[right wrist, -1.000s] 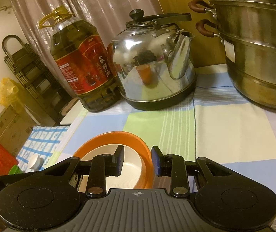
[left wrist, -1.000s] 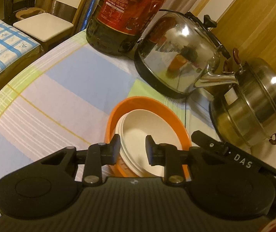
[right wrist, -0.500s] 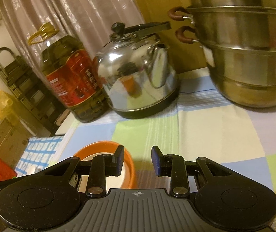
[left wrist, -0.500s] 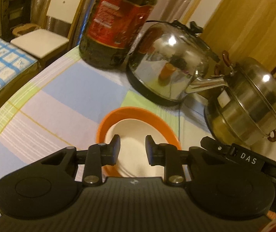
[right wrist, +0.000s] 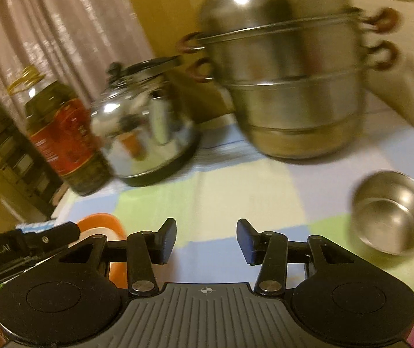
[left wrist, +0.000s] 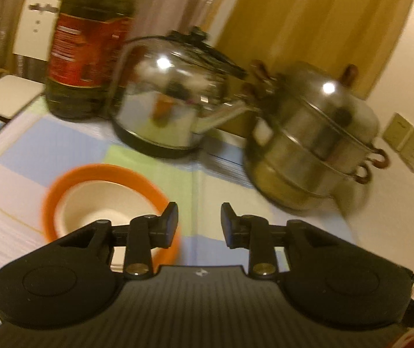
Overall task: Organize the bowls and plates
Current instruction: 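Move both tools over to the small steel cup by the steamer pot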
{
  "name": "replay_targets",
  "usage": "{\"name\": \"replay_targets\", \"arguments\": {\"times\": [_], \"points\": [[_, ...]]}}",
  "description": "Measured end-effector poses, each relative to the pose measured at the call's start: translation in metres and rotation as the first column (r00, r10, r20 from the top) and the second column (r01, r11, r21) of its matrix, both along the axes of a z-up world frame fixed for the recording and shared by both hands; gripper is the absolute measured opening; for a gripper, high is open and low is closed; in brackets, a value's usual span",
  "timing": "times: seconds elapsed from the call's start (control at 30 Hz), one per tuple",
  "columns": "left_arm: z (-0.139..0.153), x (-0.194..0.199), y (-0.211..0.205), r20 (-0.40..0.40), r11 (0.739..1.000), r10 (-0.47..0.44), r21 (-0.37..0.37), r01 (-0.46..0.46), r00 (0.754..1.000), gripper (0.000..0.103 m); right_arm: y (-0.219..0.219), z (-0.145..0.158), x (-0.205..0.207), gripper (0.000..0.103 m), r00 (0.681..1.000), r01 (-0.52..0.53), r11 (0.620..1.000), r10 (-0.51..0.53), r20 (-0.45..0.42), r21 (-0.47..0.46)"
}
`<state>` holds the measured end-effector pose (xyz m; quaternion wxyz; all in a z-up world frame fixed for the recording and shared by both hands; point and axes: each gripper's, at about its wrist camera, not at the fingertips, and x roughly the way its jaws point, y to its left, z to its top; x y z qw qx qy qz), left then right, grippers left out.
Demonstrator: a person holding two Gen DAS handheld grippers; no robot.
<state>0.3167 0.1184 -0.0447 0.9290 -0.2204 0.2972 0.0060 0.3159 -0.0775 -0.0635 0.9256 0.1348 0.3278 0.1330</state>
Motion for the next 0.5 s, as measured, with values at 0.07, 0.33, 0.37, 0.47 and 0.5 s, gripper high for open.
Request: {"name": "replay_targets", "arguments": {"times": [0.07,0.33,0.37,0.47,0.5], "points": [[-0.001,0.004,-0.016,-0.008,0.999,-0.044,-0.022,0.044,0.999,0.030,-0.020,0.000,-0.007,0.047,0.999,0.041,0.999,-0.041,-0.013,0.017],[-0.014,0.022,-0.073,-0.044,0.983,-0.175,-0.057,0.172,0.984,0.032,-0.092,0.008,-0.028,0.047,0.982,0.188,0.982,-0.188,-0.024,0.029],[-0.017,0.024,-0.080,-0.048,0.981,-0.189,-0.060,0.186,0.981,0.032,-0.099,0.008,-0.030,0.047,0.979,0.203,0.979,-0.202,-0.028,0.033],[-0.025,0.028,-0.096,-0.061,0.974,-0.220,-0.062,0.217,0.973,0.032,-0.118,0.009,-0.031,0.047,0.969,0.244,0.969,-0.244,-0.027,0.027],[-0.028,0.030,-0.102,-0.068,0.972,-0.230,-0.065,0.225,0.971,0.032,-0.123,0.009,-0.031,0.047,0.967,0.254,0.967,-0.254,-0.024,0.019]]}}
